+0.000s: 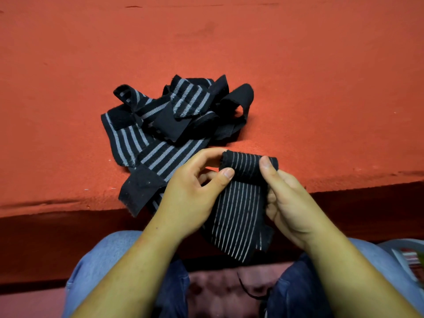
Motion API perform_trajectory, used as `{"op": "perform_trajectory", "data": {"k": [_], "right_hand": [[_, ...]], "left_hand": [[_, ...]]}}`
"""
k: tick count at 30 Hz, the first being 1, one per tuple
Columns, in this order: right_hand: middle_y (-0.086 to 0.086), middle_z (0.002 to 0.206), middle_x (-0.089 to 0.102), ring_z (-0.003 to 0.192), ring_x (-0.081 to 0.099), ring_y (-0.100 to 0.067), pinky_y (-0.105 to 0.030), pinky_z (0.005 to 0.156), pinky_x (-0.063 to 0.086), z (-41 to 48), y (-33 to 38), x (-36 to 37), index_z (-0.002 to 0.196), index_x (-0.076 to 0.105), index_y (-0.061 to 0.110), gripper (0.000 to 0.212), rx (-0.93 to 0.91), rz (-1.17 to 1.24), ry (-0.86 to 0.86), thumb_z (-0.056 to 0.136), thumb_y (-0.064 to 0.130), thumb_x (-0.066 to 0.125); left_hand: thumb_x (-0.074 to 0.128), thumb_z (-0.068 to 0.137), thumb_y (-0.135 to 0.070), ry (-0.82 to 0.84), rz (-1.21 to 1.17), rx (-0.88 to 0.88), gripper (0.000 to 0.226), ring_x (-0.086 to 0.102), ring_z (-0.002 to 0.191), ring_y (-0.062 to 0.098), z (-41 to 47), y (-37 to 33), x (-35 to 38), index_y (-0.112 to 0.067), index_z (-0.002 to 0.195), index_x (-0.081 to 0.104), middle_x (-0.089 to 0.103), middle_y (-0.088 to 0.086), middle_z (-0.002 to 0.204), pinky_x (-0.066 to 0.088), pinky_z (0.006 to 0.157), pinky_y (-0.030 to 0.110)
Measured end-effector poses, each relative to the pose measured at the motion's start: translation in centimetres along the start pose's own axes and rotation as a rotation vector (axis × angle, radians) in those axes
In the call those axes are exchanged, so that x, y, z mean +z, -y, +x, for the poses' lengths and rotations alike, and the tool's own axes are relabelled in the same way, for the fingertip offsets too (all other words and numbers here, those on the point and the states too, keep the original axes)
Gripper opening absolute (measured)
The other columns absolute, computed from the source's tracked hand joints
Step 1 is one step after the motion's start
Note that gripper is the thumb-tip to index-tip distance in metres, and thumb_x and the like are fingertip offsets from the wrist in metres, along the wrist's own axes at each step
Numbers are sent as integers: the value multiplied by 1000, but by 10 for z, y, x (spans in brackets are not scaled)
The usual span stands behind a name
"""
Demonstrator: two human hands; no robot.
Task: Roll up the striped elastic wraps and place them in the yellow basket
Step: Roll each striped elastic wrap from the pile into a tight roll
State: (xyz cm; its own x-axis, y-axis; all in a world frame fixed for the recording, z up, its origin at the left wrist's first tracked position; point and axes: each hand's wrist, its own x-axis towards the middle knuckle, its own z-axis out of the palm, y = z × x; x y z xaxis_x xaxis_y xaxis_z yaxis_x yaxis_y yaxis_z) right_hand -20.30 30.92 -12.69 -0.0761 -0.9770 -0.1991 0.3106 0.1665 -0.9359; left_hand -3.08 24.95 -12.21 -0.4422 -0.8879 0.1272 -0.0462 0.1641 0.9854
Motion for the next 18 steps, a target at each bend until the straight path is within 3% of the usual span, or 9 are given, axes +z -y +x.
{"op": "perform_trajectory", "data": {"k": [8, 15, 18], "right_hand": [[-6, 121, 77, 114, 73, -18, -26, 92, 60, -2, 1, 5, 129, 68, 16, 54, 35, -3, 54, 92, 51, 49], [-3, 115, 79, 107, 75, -15, -19, 80, 58, -4, 4, 8, 122, 70, 18, 51, 55, -65, 56, 91, 53, 49], [-1, 102, 81, 91, 77, -8, -13, 68, 55, -5, 5, 7, 116, 72, 17, 51, 60, -124, 48, 90, 54, 48]], "left_hand": [[66, 100, -12, -21, -41, -12, 24, 75, 98, 15, -1, 0, -1, -26, 120, 67, 76, -5, 110, 57, 90, 27], [65, 100, -11, -49, -22, 19, 24, 74, 96, 10, -2, -2, 0, -28, 117, 67, 76, -10, 109, 55, 87, 22], [65, 100, -10, -58, -32, 27, 23, 74, 97, 9, -1, -1, 0, -25, 118, 67, 76, -10, 108, 54, 88, 21]]}}
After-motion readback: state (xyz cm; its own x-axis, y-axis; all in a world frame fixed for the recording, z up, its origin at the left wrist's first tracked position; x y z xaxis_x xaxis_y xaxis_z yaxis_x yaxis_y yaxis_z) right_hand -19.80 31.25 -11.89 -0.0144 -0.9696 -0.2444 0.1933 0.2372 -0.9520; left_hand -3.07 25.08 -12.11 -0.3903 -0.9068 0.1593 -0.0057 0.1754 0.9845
